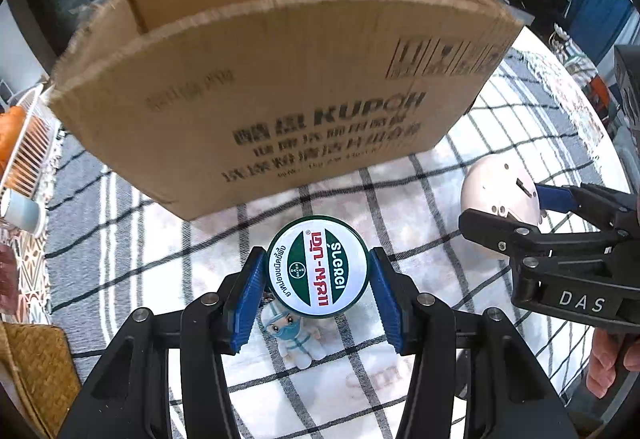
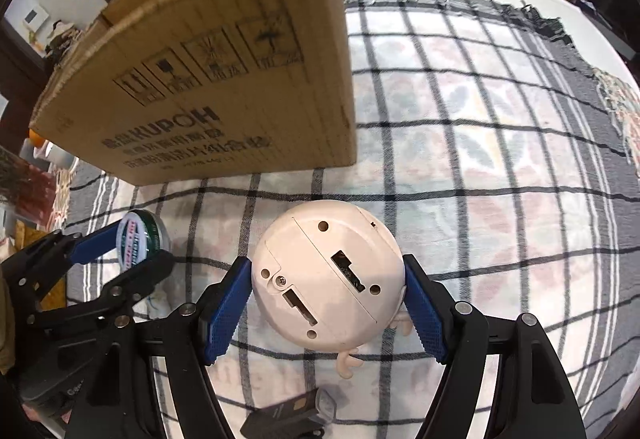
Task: Organize rigid objects
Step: 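Lift tin with left gripper while right gripper carries beige toy over box, then open left gripper to drop tin into box while right gripper releases toy inside, then withdraw both grippers from box toward remaining items on table, then grasp astronaut keychain figure with left gripper while right gripper grasps black clip light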
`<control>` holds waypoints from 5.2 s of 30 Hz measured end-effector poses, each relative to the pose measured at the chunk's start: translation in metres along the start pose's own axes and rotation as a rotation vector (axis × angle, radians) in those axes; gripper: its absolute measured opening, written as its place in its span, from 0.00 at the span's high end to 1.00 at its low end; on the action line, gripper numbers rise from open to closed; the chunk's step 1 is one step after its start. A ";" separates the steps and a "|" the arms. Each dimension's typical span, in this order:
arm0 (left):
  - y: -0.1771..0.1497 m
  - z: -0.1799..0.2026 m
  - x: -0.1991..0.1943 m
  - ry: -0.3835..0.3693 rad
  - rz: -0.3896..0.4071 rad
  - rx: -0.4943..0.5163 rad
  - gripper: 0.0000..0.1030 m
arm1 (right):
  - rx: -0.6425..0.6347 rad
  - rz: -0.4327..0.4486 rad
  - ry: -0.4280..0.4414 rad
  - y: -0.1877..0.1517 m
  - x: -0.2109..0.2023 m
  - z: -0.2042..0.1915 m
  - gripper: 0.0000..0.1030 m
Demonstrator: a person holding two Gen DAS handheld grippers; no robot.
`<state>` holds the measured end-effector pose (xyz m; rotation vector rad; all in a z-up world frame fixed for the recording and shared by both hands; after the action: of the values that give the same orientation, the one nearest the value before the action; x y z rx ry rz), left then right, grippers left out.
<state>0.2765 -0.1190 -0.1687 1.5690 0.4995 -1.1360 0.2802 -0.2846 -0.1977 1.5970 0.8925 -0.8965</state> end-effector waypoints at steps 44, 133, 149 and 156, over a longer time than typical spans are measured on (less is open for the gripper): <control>0.086 -0.024 -0.122 0.029 0.333 -0.099 0.51 | -0.097 0.412 0.011 0.086 -0.140 -0.077 0.28; 0.025 -0.014 -0.116 0.010 0.156 0.034 0.39 | -0.031 0.193 -0.069 0.016 -0.126 -0.076 0.26; -0.007 -0.011 -0.069 -0.051 0.007 0.000 0.39 | 0.104 0.060 -0.124 -0.024 -0.099 -0.057 0.26; -0.020 -0.009 -0.050 -0.038 -0.062 0.000 0.39 | 0.167 -0.037 -0.149 -0.046 -0.080 -0.047 0.26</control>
<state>0.2419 -0.0920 -0.1364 1.5383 0.5265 -1.2103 0.2091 -0.2392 -0.1382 1.6356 0.7610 -1.1258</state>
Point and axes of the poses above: each gripper's, at about its wrist camera, not at the fingertips, and x roughly the way its jaws point, z to its right, y to its top, the point moved 8 cm from there along x, roughly the way its jaws point, and after that the axes turned 7 degrees about z, right-handed, at the moved point
